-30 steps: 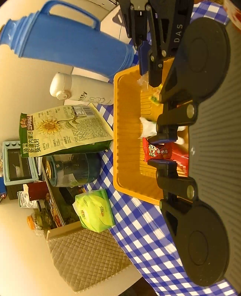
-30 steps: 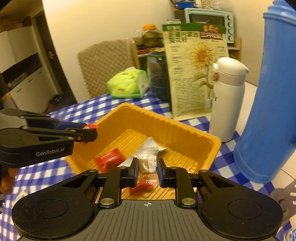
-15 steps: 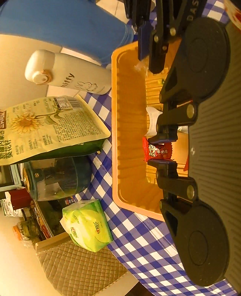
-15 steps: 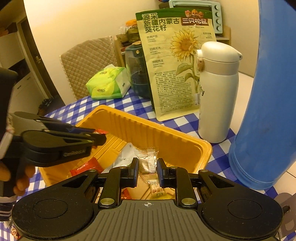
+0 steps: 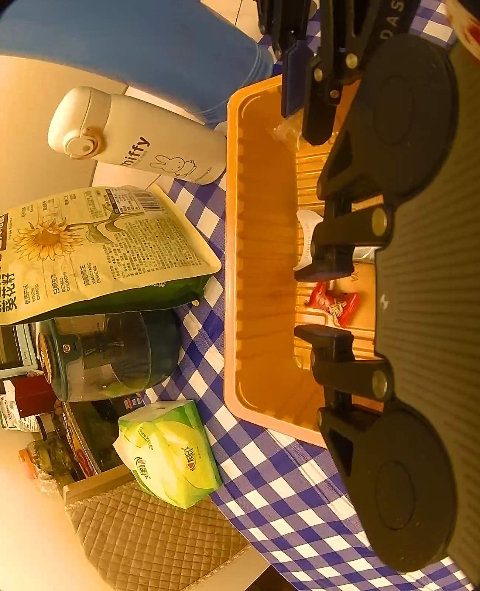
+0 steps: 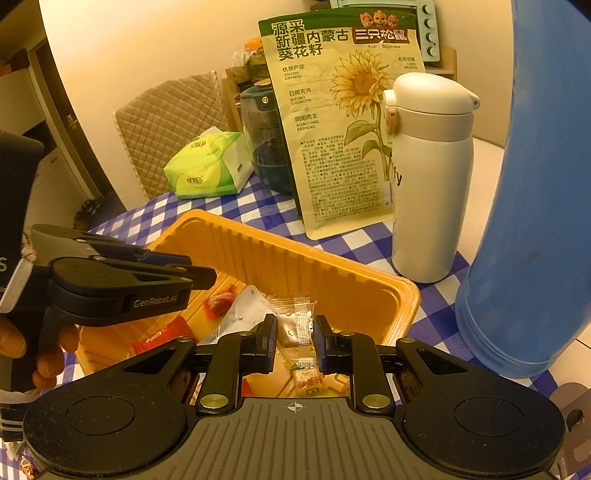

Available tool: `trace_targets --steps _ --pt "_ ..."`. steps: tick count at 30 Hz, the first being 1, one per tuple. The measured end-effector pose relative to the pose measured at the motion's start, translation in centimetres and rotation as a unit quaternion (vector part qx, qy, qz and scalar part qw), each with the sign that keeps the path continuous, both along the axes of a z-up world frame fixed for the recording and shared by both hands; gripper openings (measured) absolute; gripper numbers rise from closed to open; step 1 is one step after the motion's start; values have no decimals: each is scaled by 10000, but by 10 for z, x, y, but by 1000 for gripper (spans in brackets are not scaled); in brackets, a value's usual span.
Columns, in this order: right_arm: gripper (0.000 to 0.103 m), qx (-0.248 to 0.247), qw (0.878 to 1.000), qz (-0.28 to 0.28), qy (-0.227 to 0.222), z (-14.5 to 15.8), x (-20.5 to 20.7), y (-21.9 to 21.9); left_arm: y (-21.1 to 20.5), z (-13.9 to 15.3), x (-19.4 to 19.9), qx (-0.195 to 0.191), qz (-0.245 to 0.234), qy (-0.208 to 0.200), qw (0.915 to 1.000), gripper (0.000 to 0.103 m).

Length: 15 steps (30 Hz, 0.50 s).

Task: Organize snacks
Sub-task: 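Carry both snacks over the orange tray and open both grippers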

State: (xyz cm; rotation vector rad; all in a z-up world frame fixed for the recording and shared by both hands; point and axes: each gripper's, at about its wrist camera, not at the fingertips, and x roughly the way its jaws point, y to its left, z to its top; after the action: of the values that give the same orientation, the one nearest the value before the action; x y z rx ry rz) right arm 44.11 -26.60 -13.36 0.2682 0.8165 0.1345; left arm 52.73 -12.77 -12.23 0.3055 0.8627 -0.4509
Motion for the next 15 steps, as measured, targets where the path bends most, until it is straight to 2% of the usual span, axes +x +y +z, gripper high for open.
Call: trace_targets --steps 6,12,15 --pt "21 -40 10000 2 35 -2 6 4 7 4 -4 -66 47 15 10000 22" --pt "21 103 9997 -218 -39 -4 10 4 16 9 -11 -144 129 13 9998 23" --pt "22 204 9993 -323 -33 -3 12 2 21 10 -16 -184 174 32 9997 28"
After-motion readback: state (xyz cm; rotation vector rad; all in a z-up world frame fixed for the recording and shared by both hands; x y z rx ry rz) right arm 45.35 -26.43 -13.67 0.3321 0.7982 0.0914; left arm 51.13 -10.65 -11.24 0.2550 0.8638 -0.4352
